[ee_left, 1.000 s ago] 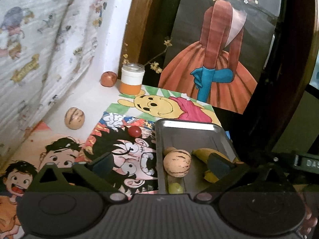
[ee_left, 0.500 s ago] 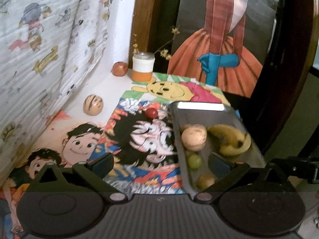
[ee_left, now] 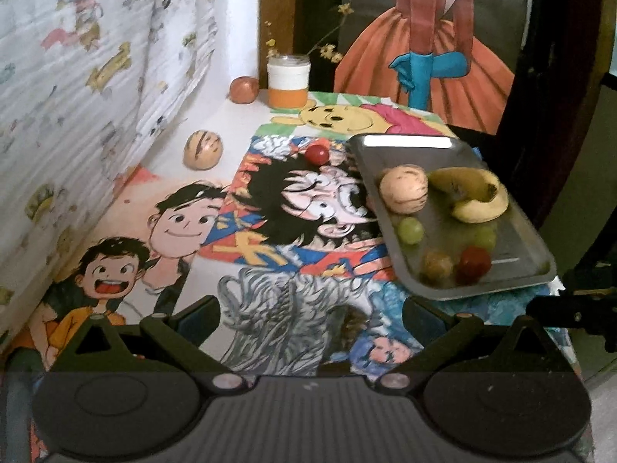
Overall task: Organize fruits
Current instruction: 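Move both open tools from the tray toward the remaining striped melon and red tomato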
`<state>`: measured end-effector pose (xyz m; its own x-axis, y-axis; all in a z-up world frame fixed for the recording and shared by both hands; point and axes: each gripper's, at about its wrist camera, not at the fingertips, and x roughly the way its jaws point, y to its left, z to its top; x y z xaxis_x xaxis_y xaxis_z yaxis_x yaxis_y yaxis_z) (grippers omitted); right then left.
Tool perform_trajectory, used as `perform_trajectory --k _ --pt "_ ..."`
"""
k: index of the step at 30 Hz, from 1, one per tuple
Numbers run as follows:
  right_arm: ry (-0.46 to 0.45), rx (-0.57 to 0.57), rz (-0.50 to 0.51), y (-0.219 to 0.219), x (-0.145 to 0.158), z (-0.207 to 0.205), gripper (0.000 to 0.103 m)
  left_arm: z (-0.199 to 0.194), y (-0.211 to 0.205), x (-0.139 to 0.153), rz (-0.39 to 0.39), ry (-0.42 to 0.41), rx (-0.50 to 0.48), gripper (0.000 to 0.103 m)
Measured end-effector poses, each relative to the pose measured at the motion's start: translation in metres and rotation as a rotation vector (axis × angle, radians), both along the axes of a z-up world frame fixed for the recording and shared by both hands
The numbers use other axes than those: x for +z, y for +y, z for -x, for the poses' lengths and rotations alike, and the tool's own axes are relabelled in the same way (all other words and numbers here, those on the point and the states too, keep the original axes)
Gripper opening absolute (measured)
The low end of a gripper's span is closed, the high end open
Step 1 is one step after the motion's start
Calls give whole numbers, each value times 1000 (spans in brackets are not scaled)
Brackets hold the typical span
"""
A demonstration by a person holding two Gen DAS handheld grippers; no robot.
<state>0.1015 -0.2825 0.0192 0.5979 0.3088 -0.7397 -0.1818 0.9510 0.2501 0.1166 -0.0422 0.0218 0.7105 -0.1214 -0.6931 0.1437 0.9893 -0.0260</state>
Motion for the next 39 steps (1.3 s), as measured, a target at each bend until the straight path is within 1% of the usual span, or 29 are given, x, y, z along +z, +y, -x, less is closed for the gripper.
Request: perform_trajectory --k 4,8,10,13,15,21,24,26,27,29,30,31,34,36,39 --pt "21 40 16 11 -4 1 102 1 9 -4 -19 17 20 103" --pt "22 94 26 23 0 3 102 4 19 -5 -48 21 29 103" --pt "20 138 21 28 6 2 102 3 26 -3 -76 18 24 103" --pt "15 226 0 34 19 -1 102 -1 40 6 -142 -8 29 103" --pt "2 273 5 40 30 -6 102 -6 50 14 -157 -26 39 103" --pt "-85 357 93 57 62 -29 102 -23 76 38 -88 -56 57 103" --pt "-124 376 110 66 72 -47 102 -36 79 45 -81 -83 64 103" --pt "-181 360 116 72 75 -58 102 -46 79 47 -84 -104 73 103" --pt "-235 327 131 75 75 -65 102 -52 78 47 -84 -128 77 103" --pt "-334 236 203 84 69 -78 102 -61 75 42 -97 -179 87 103" --pt "-368 208 239 88 65 -85 102 -65 72 39 -115 -201 98 103" --pt "-388 207 252 91 60 -94 102 -71 69 35 -135 -218 110 103" --pt "-363 229 241 94 48 -120 102 -84 62 27 -166 -248 111 103" --pt "-343 258 241 94 40 -138 102 -93 59 22 -174 -248 96 103" --pt "-301 291 240 97 28 -164 102 -112 59 13 -170 -228 99 103"
